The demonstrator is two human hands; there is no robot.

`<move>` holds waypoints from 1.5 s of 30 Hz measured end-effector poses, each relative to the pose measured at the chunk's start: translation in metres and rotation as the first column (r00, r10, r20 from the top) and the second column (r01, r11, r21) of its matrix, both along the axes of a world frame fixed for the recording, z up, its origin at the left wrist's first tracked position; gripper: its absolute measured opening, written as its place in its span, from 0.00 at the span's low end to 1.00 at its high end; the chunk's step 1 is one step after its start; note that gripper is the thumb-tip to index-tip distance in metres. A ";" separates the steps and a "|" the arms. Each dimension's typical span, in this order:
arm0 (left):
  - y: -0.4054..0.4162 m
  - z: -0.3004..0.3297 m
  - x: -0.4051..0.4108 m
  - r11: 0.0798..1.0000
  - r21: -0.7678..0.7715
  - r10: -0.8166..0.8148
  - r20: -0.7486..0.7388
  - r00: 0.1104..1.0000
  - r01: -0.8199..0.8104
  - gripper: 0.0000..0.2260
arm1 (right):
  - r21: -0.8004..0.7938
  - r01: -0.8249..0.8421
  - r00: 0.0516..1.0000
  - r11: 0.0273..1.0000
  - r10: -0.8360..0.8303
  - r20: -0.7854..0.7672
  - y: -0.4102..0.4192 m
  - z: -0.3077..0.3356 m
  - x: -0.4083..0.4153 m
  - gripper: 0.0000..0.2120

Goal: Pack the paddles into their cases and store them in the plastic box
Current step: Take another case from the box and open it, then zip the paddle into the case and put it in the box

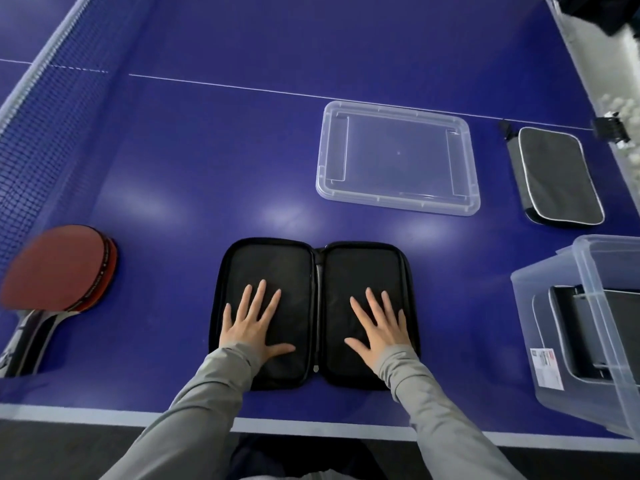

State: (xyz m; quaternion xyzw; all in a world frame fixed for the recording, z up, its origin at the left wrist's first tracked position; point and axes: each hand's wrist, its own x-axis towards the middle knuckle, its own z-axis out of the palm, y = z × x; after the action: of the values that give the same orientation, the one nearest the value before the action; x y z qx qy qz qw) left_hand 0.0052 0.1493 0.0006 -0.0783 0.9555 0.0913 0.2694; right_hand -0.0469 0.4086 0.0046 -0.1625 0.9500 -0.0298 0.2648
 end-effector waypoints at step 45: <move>-0.284 0.031 0.103 0.526 0.130 0.837 -0.254 0.484 -0.841 0.36 | 0.023 0.310 0.944 0.950 -0.305 -0.123 -0.066 0.030 0.017 0.30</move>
State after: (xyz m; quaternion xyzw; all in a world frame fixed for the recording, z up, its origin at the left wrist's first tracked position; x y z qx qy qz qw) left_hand 0.1081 -0.1351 0.0312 -0.5213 0.8243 0.2153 0.0494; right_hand -0.0297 0.3424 0.0345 -0.0082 0.9781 -0.0410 0.2040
